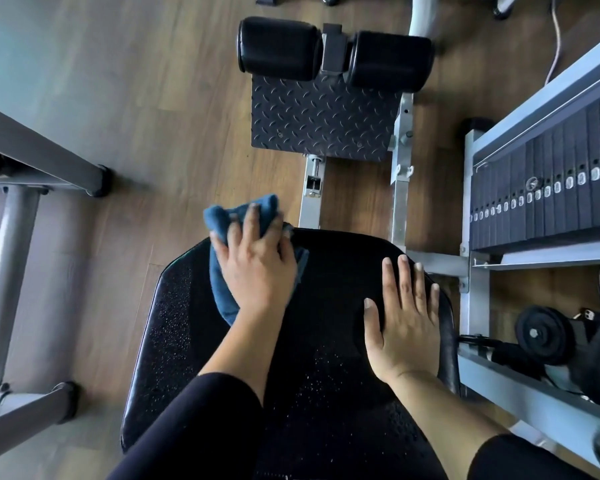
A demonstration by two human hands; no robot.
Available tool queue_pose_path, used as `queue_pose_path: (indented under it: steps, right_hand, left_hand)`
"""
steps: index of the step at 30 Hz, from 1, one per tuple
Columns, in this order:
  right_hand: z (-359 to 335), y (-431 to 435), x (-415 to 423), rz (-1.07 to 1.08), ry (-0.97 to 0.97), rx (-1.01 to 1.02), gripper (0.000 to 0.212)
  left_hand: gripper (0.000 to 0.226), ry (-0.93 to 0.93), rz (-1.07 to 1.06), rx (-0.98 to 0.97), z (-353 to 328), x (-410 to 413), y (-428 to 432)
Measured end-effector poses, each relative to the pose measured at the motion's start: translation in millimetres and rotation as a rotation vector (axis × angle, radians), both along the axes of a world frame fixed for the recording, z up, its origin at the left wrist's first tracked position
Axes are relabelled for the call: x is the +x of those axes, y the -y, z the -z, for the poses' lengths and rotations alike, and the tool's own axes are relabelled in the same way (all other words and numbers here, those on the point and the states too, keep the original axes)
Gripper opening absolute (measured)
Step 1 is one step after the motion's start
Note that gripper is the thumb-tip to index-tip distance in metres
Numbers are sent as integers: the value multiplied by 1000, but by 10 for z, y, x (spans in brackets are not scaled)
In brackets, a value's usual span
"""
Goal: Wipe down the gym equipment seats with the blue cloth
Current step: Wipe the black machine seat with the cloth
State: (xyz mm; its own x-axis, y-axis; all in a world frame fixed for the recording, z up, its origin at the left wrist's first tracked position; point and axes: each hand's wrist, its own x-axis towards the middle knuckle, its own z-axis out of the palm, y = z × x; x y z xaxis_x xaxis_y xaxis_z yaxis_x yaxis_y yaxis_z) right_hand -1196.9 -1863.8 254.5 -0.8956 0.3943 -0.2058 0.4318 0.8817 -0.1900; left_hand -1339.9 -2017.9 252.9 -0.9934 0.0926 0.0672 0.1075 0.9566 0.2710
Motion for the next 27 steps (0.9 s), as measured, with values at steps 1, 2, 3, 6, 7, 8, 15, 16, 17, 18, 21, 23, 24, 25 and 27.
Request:
queue_pose_path:
  steps: [1, 2, 3, 6, 7, 8, 15, 16, 17, 18, 21, 23, 24, 25, 27]
  right_hand:
    - [0, -4, 2, 0, -3, 3, 62]
    - [-2, -5, 2, 1, -5, 5, 62]
    - [-4, 2, 3, 0, -4, 7, 62]
    - [-2, 16, -1, 1, -8, 16, 62]
    - [-1, 11, -7, 6, -9, 14, 62]
    - [-3, 7, -11, 7, -8, 11, 62]
    - [8, 2, 1, 0, -10, 22, 63]
    - [10, -1, 4, 0, -9, 24, 63]
    - [12, -1, 8, 2, -9, 25, 63]
    - [15, -9, 18, 5, -8, 27, 63]
    - [18, -6, 27, -4, -9, 41, 63]
    - [23, -17, 15, -5, -7, 49, 63]
    - [23, -22, 12, -4, -7, 53, 63]
    - [23, -24, 12, -2, -9, 57, 63]
    - [24, -13, 9, -3, -16, 58, 63]
  left_hand:
    - [31, -22, 103, 15, -6, 99, -66]
    - [31, -27, 206, 23, -15, 215, -104]
    - [33, -20, 293, 24, -32, 322, -101]
    - [40, -5, 411, -32, -61, 377, 99]
    - [42, -4, 394, -68, -63, 317, 175]
    - [44, 11, 340, -98, -67, 248, 235]
    - [47, 91, 292, -105, -77, 148, 182]
    - [46, 89, 345, -105, -84, 182, 229]
    - [46, 81, 385, -104, -92, 224, 280]
    - [45, 74, 415, -97, -104, 280, 325]
    - [45, 61, 421, -87, -135, 449, 549]
    - [45, 57, 325, -102, -142, 453, 748]
    - [45, 70, 248, -108, -151, 420, 828]
    - [46, 93, 165, -108, -168, 374, 878]
    - [47, 137, 33, -101, -196, 289, 888]
